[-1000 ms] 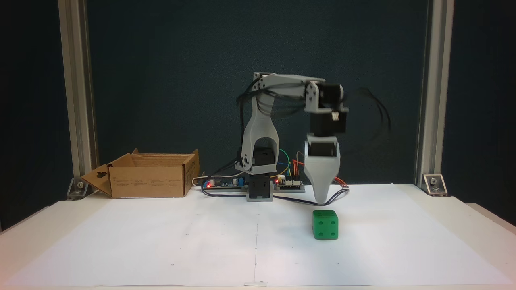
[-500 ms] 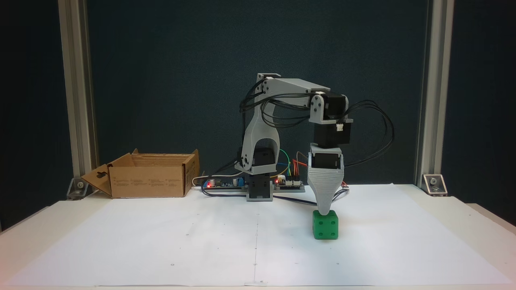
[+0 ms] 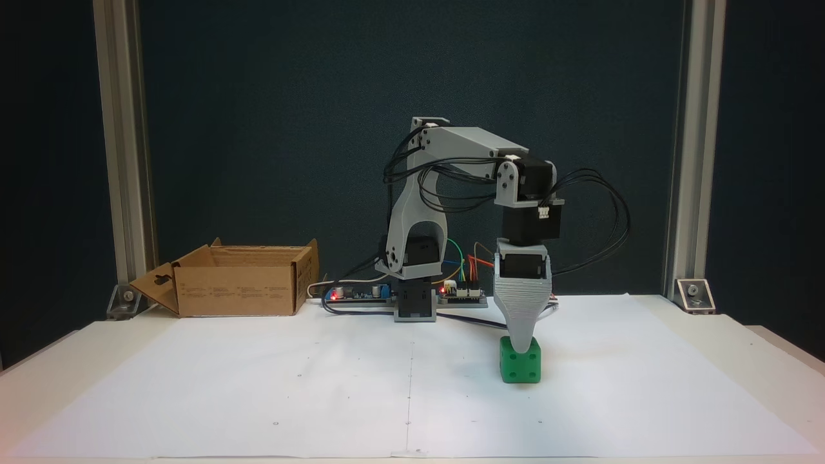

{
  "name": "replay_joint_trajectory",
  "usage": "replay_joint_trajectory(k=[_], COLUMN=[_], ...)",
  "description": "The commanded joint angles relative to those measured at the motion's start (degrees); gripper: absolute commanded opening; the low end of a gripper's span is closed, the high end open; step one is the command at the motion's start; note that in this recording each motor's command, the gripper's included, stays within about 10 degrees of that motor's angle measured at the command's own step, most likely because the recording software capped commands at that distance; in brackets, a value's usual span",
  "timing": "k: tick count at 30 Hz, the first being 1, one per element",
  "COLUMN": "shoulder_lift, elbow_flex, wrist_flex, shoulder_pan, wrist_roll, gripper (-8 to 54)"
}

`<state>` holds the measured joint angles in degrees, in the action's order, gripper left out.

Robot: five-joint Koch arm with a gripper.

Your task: Grasp a green dice and put it in the bin.

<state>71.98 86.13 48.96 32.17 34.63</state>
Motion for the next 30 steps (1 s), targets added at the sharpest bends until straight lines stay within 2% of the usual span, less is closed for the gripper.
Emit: replay_joint_trajectory(k=[1, 30], shoulder_lift=[0.4, -3.4], elbow_flex=[-0.5, 3.0], wrist_flex=[0.0, -5.9], shoulder_pan=[0.0, -1.8], wrist_roll=[3.7, 3.7], gripper=[43.3, 41.5])
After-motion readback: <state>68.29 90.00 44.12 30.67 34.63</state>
